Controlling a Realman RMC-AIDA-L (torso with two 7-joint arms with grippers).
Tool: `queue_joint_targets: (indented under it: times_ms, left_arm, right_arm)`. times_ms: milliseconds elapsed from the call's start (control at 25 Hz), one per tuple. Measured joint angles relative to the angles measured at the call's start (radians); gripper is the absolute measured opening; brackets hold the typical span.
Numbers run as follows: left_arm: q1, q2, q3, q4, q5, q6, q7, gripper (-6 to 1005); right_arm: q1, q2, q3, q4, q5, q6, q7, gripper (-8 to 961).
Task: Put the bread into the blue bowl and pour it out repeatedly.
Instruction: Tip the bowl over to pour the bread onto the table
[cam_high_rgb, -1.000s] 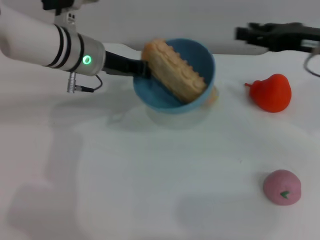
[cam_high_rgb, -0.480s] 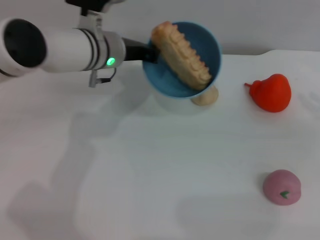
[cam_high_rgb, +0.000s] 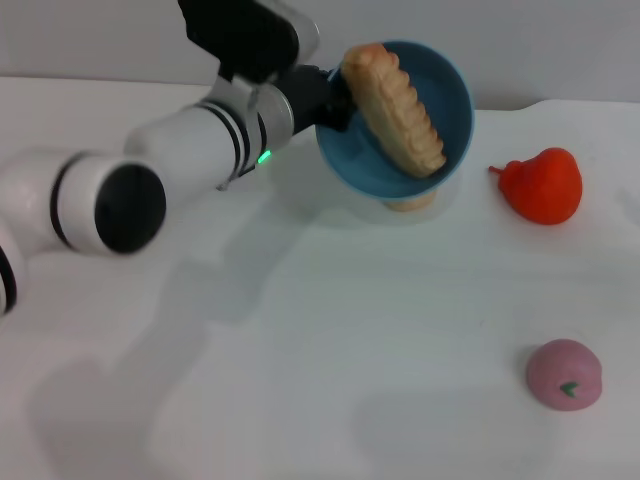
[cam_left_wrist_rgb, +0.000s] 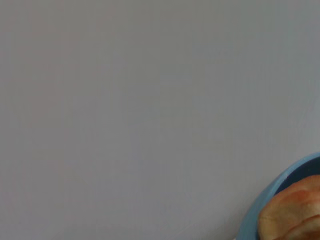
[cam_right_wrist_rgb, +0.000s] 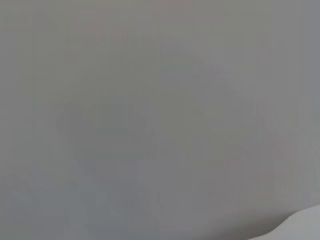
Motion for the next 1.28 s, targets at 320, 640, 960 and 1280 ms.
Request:
queue_joint_targets:
  times_ms: [320,640,960,1280]
  left_arm:
    - [0.040,-0.006,0.173,-0.055,0.000,0.314,0.077,-1]
    - [0.029,-0.009,0.278,-0.158,0.001,0.526,0.150,-1]
    - [0.027,-0.009,0.341,-0.197,0.001,0.626,0.357,0]
    - [0.024,-0.009,0.377,-0.210,0.001,0.629,0.472,0]
  right_arm:
    - [-0.002,0.000,0.019,-0.014,0.000,-0.001,0.000,493]
    - [0.004,-0.001,0.028,-0.039,0.000,-0.005,0.000,494]
    - [0.002,0.000,0.028,-0.046,0.013,-0.006,0.000,493]
    - [0.002,0.000,0.030,-0.050,0.027,-0.007,0.000,494]
